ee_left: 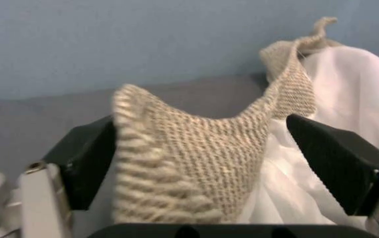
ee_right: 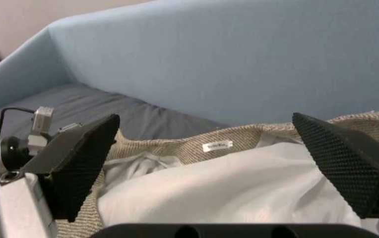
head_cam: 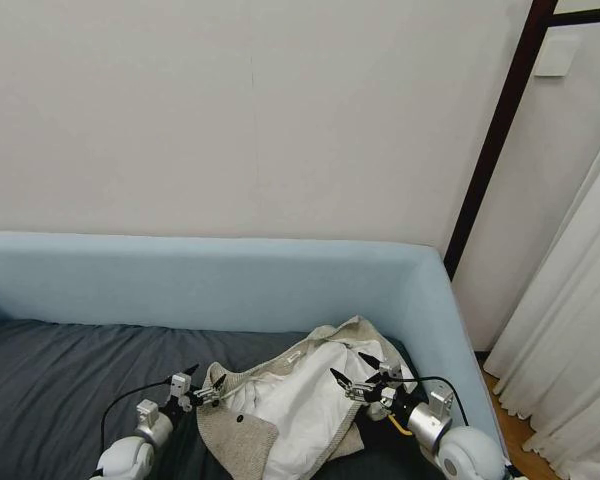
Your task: Pick up the clothes from the sofa and hang them on the clothes hanger.
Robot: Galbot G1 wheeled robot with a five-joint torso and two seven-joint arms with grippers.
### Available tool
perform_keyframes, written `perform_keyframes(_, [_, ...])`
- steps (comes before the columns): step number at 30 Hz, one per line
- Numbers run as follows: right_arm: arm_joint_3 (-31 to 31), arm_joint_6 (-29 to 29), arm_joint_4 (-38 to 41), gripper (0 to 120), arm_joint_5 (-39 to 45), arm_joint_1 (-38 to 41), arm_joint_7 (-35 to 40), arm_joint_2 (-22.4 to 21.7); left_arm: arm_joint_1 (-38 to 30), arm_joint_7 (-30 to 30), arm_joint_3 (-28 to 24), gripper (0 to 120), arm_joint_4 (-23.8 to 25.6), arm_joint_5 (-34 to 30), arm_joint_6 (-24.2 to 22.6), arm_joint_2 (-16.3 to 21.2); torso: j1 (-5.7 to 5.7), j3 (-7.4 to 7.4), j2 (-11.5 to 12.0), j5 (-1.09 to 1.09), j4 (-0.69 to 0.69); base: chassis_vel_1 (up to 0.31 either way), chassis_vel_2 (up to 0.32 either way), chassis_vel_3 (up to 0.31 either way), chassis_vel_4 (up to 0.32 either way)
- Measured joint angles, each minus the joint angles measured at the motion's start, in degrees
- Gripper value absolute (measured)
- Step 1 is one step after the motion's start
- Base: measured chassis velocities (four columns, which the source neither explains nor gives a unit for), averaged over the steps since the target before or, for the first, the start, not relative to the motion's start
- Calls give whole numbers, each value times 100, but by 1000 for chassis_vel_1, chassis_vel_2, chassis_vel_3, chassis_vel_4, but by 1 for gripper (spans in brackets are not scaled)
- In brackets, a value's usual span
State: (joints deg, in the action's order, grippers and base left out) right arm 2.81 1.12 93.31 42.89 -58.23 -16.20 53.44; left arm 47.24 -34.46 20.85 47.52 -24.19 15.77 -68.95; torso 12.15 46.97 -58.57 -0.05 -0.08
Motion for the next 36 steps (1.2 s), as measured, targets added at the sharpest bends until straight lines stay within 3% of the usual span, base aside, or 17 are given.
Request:
perform_keyframes(11, [34,13,-89,100,11,48,0,6,-68,-312,93,54,-173,221,-4,-46,0,0,0,0,1,0,0,0,0])
perform_keyframes(20, [15,33,-133,100,23,90,-5,17,106,-536,245,16,-73,204,81,291,0,-1,0,0,1,0,0,0,0])
perform_keyframes(26, [25,92,-134,100,-10,68,17,-6,205,-544,285,0,126,-15,265,370,0,-1,0,-1,-1,0,0,0,0])
perform_keyframes(30, [7,57,-134,100,-165,115,556,-7,390,-190,285,0,910,-374,481,594,0,-1,0,-2,1,0,0,0,0])
perform_keyframes(31, [7,57,-134,100,-165,115,556,-7,390,-190,285,0,910,-374,481,594,0,-1,0,-2,1,0,0,0,0])
perform_keyframes(36, [3,9,-110,100,-165,165,739,19,651,511,348,0,2546,-733,482,1172,0,-1,-1,2,-1,0,0,0,0])
